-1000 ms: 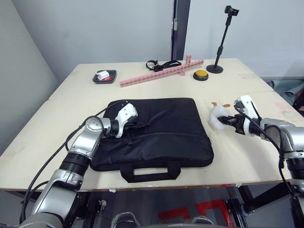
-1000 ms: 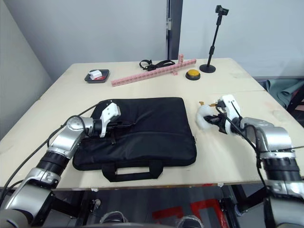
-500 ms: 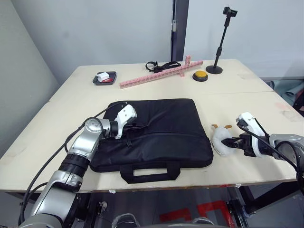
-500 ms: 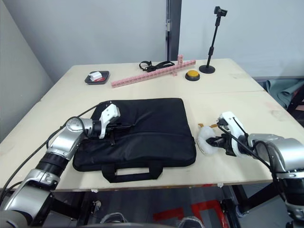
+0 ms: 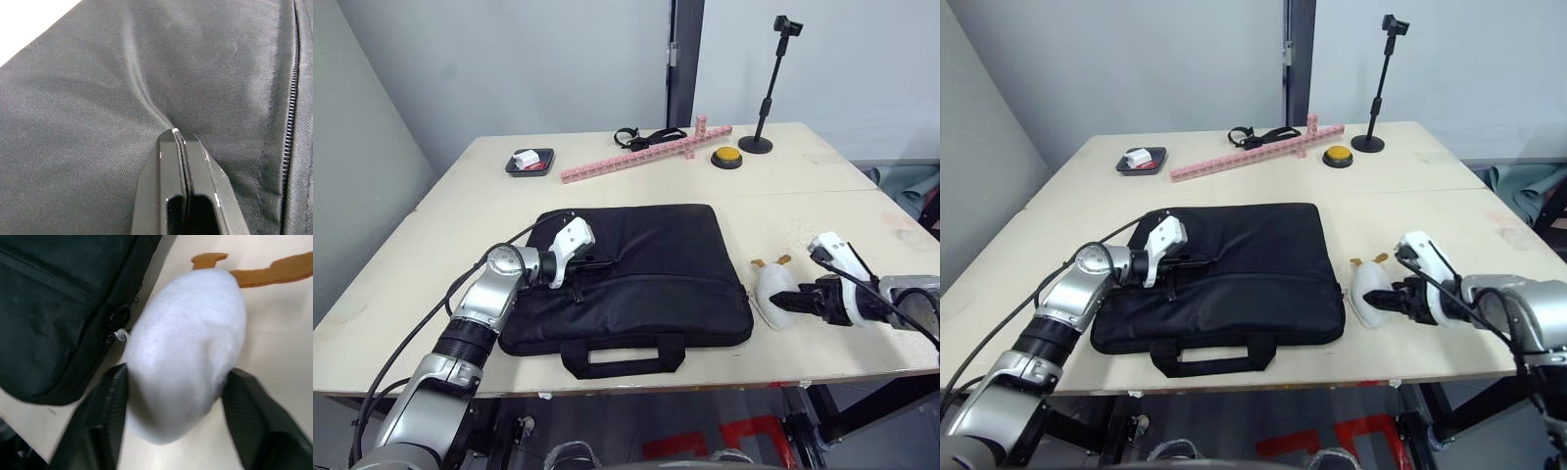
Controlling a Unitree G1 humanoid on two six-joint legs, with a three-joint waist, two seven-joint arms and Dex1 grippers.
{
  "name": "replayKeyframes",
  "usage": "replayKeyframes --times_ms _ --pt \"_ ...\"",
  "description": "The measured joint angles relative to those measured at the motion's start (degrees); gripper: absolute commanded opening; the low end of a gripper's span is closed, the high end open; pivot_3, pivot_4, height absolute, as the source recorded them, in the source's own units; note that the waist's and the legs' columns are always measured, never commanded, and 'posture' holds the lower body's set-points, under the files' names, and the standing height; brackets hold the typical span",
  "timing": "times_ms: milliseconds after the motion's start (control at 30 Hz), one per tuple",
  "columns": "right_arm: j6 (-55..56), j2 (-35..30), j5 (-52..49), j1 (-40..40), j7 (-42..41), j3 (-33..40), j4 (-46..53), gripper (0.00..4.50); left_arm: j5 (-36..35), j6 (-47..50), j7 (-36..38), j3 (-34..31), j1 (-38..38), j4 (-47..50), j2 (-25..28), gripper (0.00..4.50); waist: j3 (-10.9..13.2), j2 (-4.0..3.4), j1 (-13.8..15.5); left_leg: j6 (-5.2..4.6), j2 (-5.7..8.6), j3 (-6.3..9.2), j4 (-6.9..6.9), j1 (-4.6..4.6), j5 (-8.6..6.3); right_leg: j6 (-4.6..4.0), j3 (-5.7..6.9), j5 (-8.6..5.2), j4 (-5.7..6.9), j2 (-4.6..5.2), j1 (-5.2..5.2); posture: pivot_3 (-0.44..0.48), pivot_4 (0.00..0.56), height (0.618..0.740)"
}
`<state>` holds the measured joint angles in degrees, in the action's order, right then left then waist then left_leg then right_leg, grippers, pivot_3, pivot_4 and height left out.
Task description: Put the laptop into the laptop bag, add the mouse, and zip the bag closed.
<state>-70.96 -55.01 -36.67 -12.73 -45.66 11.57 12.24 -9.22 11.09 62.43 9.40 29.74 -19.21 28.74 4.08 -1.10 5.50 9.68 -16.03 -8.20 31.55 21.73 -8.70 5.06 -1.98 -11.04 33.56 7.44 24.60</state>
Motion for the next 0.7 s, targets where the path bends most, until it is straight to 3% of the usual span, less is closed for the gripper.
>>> replayKeyframes --times_ms 67,333,567,700 --pt "1.3 -2.1 0.0 0.0 -2.0 -0.1 0.0 4.47 0.0 0.0 0.0 0.0 -0.1 0.2 0.0 0.00 0.0 0.00 0.0 0.00 0.00 0.00 0.00 0.00 0.00 0.01 0.00 0.00 0.00 0.00 0.00 0.000 0.150 0.740" --pt "8.0 -9.6 1.0 -1.9 -10.1 -2.0 -0.6 4.47 -0.2 0.3 0.0 -0.2 -0.6 1.2 0.3 0.00 0.0 0.01 0.0 -0.03 0.00 -0.02 -0.01 0.03 -0.03 0.01 0.00 -0.01 -0.06 0.01 0.01 0.000 0.150 0.740" --pt "28.7 -17.3 7.0 -2.1 -26.8 -6.0 -4.0 4.47 -3.9 6.2 0.6 -2.7 -4.0 8.8 2.8 0.00 0.2 0.24 -0.1 -0.50 -0.04 -0.08 0.01 0.27 0.17 0.00 0.02 -0.02 -0.07 -0.02 0.25 0.000 0.150 0.740" --pt "36.3 -18.4 8.9 -6.2 -34.7 -8.1 -7.8 4.50 -9.5 14.8 1.5 -7.0 -7.9 17.0 7.9 1.14 1.0 0.65 -0.7 -0.58 -0.06 -0.10 0.07 0.31 0.19 -0.02 0.02 -0.02 -0.01 -0.03 0.40 0.000 0.150 0.740"
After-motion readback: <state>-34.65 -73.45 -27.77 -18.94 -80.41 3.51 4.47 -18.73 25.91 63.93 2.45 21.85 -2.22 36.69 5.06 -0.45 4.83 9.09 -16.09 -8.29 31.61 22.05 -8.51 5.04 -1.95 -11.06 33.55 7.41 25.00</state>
